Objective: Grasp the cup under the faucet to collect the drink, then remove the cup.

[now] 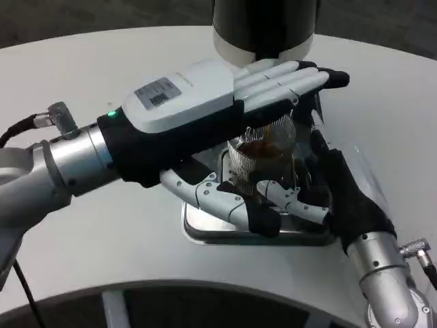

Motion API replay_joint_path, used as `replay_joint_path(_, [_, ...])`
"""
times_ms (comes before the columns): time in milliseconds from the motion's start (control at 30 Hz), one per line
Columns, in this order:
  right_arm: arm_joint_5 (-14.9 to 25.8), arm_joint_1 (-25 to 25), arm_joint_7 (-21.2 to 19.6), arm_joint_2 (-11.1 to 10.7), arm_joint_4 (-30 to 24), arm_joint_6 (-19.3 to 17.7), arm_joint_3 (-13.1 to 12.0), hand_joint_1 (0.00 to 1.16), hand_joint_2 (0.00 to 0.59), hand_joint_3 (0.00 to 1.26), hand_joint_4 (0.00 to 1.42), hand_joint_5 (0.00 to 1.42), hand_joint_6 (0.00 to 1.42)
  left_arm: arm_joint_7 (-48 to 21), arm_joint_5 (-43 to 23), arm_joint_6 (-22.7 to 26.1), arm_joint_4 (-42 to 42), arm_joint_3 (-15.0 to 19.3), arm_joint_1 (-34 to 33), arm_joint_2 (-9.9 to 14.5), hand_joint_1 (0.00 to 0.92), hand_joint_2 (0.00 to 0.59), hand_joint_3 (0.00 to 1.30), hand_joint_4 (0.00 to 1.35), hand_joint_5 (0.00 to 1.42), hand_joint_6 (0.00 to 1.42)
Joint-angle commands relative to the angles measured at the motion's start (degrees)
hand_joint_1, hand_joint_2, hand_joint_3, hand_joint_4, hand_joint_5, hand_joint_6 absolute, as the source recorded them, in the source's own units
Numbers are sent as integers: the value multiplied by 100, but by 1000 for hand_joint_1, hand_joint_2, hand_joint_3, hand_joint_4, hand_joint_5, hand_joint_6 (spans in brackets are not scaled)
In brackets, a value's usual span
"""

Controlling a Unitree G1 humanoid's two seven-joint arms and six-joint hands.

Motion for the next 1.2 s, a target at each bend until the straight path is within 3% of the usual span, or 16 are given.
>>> replay_joint_path(33, [73, -64, -140, 87, 148, -164, 38, 648, 208, 0, 0, 0, 17, -230, 87, 5, -29, -111, 126, 118, 0, 76, 0, 0, 21, 9])
replay_joint_path(433, [183, -208, -325, 223, 495, -372, 69, 675, 212, 0, 0, 10, 58, -191, 46, 23, -66, -36, 175, 142, 0, 77, 0, 0, 21, 9])
replay_joint_path(933, [199, -309, -437, 322, 721, -494, 175, 700, 209, 0, 11, 27, 76, 820, -183, -228, -225, 1084, 722, -51, 0, 115, 0, 0, 0, 0])
replay_joint_path(1200, [206, -378, -509, 344, 926, -520, 203, 704, 210, 0, 12, 28, 80, 843, -299, -55, -601, 1350, 1358, 28, 0, 124, 0, 0, 0, 0])
